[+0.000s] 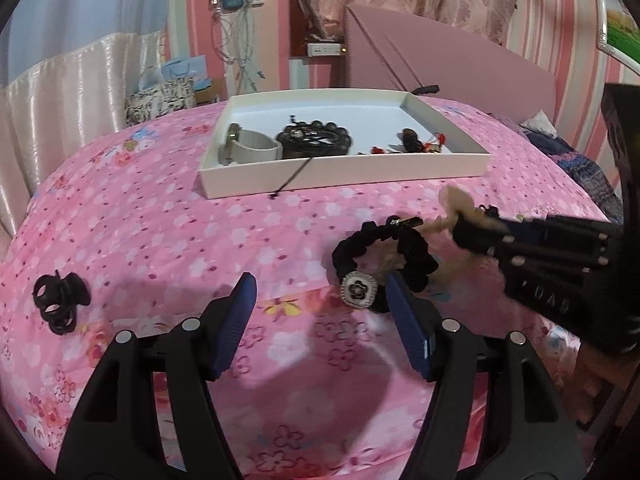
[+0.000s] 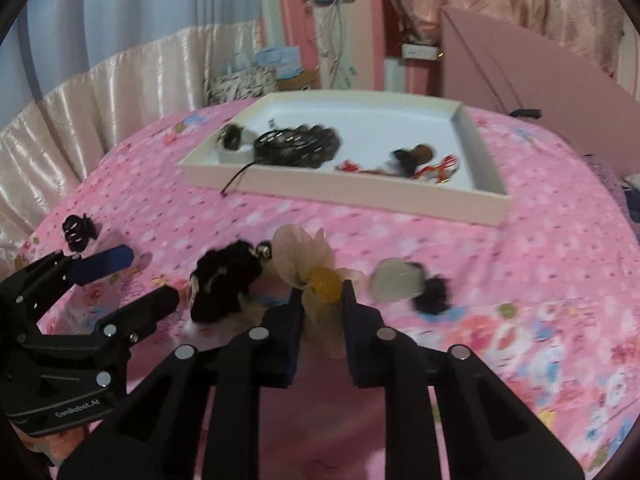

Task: Organize jewelry
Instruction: 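Grasp the black scrunchie with silver charm with the left tool while the right tool grasps the cream flower scrunchie, then carry both scrunchies into the white tray and open both tools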

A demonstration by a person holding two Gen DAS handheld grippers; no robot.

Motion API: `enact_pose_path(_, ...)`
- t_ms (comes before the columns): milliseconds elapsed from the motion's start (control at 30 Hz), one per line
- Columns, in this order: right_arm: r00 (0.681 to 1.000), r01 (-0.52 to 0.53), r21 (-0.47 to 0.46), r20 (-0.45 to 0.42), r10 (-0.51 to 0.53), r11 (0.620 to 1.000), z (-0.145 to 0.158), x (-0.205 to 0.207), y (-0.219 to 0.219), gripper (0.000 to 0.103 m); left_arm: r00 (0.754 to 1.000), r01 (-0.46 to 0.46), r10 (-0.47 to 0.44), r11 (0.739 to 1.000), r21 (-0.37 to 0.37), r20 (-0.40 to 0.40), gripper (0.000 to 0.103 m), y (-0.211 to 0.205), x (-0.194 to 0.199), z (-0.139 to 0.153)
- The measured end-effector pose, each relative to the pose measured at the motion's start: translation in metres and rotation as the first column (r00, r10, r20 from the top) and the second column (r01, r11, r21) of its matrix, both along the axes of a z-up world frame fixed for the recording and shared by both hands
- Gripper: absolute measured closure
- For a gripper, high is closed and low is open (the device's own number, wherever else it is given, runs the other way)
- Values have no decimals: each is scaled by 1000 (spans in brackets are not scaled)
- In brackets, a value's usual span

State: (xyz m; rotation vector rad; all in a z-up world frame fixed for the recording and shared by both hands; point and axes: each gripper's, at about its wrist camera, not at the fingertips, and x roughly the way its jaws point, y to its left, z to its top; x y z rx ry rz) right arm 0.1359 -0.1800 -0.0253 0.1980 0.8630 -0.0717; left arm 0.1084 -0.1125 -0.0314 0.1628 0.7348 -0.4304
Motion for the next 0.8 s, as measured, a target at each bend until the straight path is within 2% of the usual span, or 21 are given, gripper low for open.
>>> enact_pose_path(100,1000,23,-14,0,-23,1000,2,-5,-13,84,999,37,-37,999,-3,-10,36,-13,-1,-1)
enact_pose_path(300,999,41,15,-8,-41,999,-8,-9,-26,84,989,138,-139,990,-13,-43,35,-39,-5,-6)
enact_pose_path(433,999,42,32,0,-42,999,-9,-10,-28,84,982,169,-168,986,0,-80,36,-49,-2,-14)
enact_pose_path(533,999,44,54,2,-44,998,-11,-10,-31,84,977,169,-167,986,2,-136,53,-50,6,-22)
enact_pose_path(700,999,39,61,2,-39,997,-12,-10,-30,84,976,167,-162,986,18,-142,59,-56,10,-25)
enact_pose_path(767,999,38,59,0,-38,998,-12,-10,-30,84,977,169,-164,985,24,-136,72,-58,10,-25)
enact_pose_path(800,999,37,58,0,-37,998,-12,-10,-30,84,977,168,-164,986,20,-135,74,-58,10,-25)
